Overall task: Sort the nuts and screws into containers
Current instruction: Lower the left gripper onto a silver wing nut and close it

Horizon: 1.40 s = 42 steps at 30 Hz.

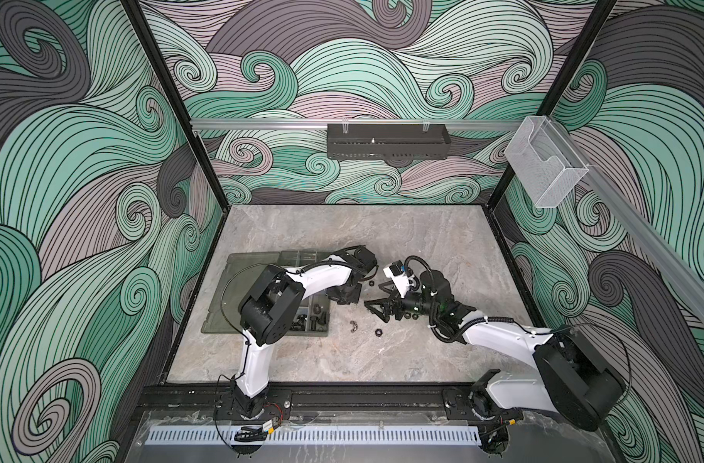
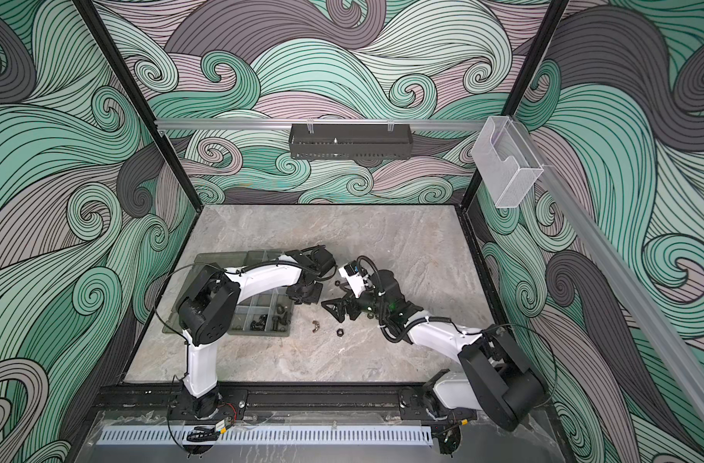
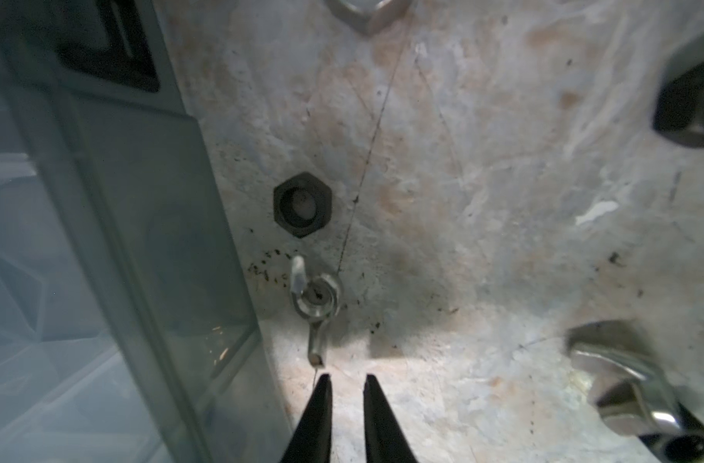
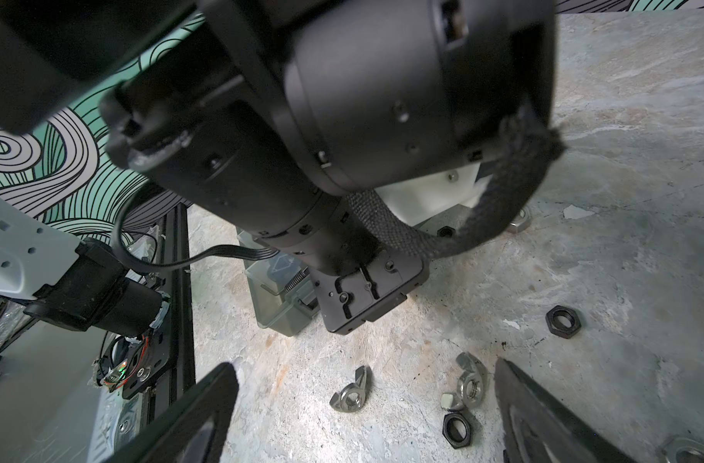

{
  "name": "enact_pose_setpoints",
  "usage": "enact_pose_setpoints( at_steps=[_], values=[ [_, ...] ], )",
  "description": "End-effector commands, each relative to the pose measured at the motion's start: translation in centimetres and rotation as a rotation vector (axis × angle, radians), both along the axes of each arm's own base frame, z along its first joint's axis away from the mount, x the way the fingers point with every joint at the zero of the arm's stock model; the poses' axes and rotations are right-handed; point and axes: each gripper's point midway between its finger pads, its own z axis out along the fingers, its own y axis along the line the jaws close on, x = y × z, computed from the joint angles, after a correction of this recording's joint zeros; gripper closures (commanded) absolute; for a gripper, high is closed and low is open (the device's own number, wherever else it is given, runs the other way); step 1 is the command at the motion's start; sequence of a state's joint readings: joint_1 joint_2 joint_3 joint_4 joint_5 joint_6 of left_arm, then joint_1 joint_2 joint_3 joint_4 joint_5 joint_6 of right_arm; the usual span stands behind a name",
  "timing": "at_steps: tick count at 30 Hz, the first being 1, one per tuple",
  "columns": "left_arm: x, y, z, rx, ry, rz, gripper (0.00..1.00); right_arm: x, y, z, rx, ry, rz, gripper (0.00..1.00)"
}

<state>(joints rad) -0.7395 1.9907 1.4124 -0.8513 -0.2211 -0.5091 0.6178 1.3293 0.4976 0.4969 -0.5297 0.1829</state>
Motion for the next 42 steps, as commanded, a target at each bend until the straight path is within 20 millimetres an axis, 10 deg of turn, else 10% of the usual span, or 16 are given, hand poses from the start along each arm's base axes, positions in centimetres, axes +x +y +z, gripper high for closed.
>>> enact_pose_setpoints(
  at_steps=[1,10,42],
  values=[
    [0.8,-0.4,0.6,-0.02,-0.015,0.019,0.81,0.2,0.2,0.2,0.003,-0.02,0.012,0.01],
    [1.8,1.1,2.8,0.054,-0.119,0.026,0.81,0.2,0.3,0.0,0.001,-0.014,0.016,0.01],
    [2.8,1.7,-0.3,0.144,-0.079,0.137,0.77,0.2,0.5,-0.1,0.003,-0.004,0.023,0.01]
  ],
)
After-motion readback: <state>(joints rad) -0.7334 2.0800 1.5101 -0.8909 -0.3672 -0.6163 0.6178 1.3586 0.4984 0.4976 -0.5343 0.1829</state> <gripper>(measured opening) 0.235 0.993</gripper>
